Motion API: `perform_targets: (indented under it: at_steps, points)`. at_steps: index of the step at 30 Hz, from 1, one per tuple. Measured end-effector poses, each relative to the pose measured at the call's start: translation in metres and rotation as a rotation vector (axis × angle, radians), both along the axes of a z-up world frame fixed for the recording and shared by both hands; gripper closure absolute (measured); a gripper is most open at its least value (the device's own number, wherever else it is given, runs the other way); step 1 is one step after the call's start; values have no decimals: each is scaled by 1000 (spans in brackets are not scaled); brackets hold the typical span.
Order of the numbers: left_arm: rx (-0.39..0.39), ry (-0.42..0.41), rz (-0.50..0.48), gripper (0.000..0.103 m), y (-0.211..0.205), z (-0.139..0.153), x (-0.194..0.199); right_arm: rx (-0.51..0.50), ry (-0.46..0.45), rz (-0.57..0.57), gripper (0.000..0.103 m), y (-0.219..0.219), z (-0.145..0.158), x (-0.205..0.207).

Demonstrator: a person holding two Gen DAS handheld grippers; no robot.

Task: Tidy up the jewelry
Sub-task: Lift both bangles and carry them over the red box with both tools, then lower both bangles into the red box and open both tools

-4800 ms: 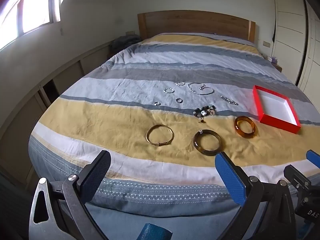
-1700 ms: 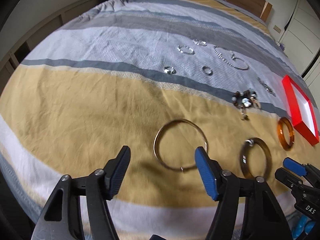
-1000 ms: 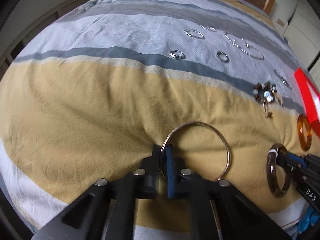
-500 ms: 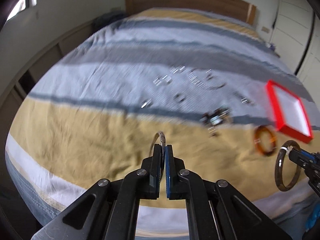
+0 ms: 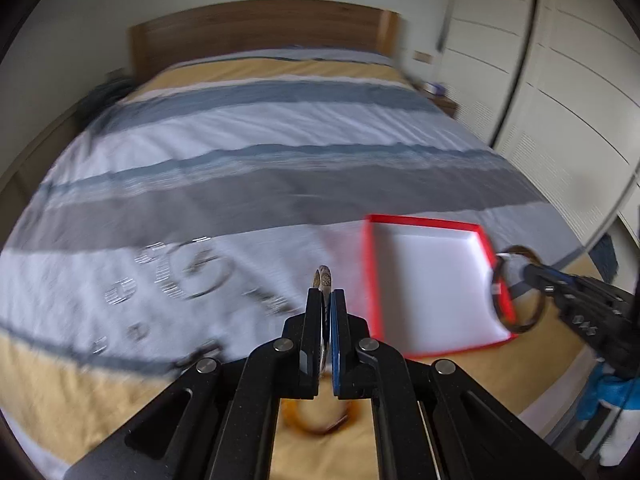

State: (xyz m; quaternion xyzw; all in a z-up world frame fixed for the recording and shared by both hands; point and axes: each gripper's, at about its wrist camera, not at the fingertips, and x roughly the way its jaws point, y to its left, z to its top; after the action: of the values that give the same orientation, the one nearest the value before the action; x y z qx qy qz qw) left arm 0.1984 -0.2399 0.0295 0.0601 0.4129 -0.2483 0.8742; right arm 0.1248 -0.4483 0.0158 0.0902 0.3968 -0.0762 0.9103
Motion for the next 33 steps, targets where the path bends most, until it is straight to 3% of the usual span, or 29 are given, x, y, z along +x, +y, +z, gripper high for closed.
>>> perform_targets:
  at_steps: [4, 9, 14, 33]
  points:
    - [23, 53, -72, 99, -55, -37, 14, -17, 76, -8, 95, -24, -41, 17]
    - [77, 108, -114, 99, -91, -88, 24, -67, 153, 15, 94, -35, -81, 31]
    - [93, 64, -172, 99, -106, -99, 19, -108, 198, 65, 94, -34, -108, 34]
    - [49, 175, -266, 97, -120, -153, 1, -215, 234, 244, 94, -23, -127, 34]
